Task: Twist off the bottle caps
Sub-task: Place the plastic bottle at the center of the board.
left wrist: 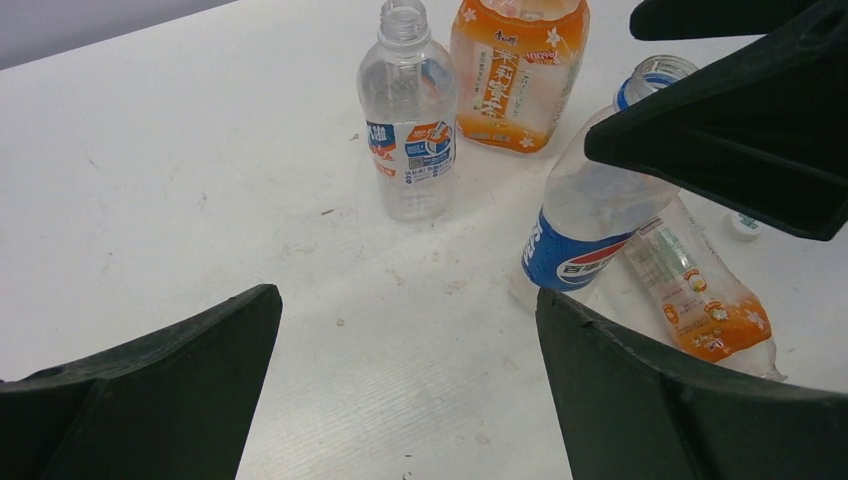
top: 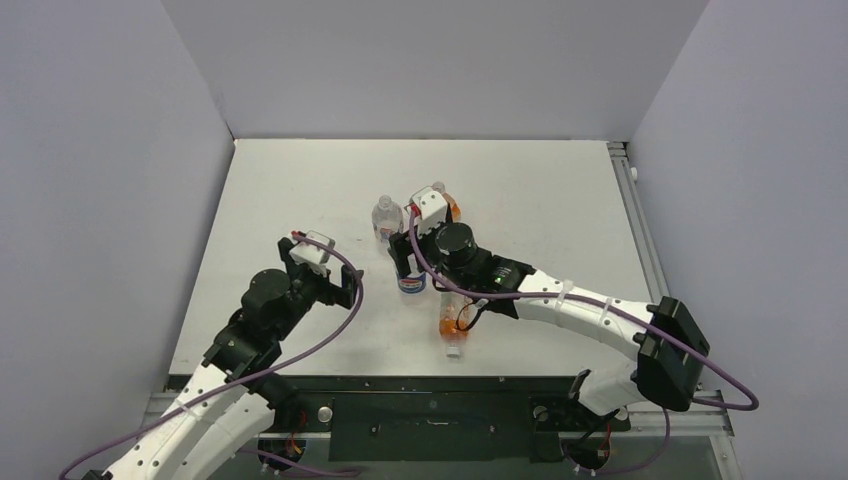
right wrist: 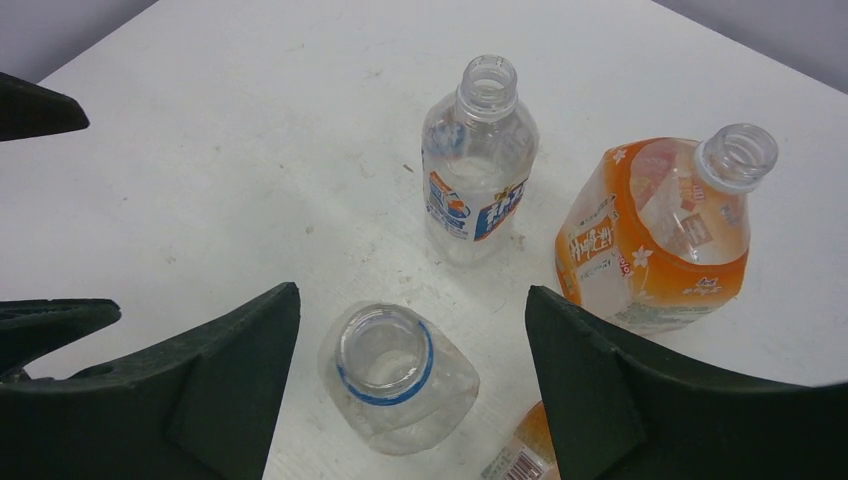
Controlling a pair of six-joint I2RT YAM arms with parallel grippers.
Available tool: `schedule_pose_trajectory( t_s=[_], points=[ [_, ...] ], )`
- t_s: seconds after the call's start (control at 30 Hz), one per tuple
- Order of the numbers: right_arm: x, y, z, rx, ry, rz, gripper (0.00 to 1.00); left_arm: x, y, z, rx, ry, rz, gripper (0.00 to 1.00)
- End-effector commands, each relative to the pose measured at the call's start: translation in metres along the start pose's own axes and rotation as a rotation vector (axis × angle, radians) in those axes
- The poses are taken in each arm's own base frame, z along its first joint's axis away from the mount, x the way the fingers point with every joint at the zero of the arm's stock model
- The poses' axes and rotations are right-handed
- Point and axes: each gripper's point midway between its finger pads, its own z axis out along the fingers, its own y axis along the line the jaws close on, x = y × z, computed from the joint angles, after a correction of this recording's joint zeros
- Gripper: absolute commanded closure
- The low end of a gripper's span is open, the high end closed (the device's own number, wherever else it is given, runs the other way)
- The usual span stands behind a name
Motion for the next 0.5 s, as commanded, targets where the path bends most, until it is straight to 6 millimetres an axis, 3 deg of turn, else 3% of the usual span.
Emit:
schedule_pose_trajectory(
  t_s=[0.0,0.13,0.23,0.3,0.33,0.37,0.43,0.47],
  points=[
    [-0.049,-0.005,-0.019,0.013,-0.103,0.013,0.21,-0.028,-0.001,0.002,0.010,-0.078,-0.005,0.03],
    [-0.066,-0.015,-0.031,0.035,-0.126,0.022,0.20,-0.033,0.003,0.005,-0.002,-0.084,-0.011,0.03],
    [-0.081,-0.039,-0.047,0.079,-0.166,0.069,0.19,-0.035,0.013,0.012,-0.032,-0.076,-0.022,0.03],
    [-0.086,-0.068,-0.059,0.133,-0.196,0.126,0.19,-0.036,0.027,0.017,-0.061,-0.075,-0.037,0.03],
    [-0.079,-0.096,-0.061,0.194,-0.194,0.166,0.19,-0.038,0.037,0.019,-0.073,-0.077,-0.050,0.03],
    [-0.084,-0.121,-0.073,0.248,-0.228,0.200,0.18,-0.037,0.044,0.024,-0.080,-0.069,-0.059,0.03],
    [-0.075,-0.157,-0.085,0.327,-0.251,0.283,0.18,-0.032,0.063,0.032,-0.096,-0.047,-0.082,0.03],
    [-0.063,-0.186,-0.092,0.404,-0.254,0.339,0.18,-0.029,0.082,0.032,-0.132,-0.041,-0.099,0.03]
  ],
)
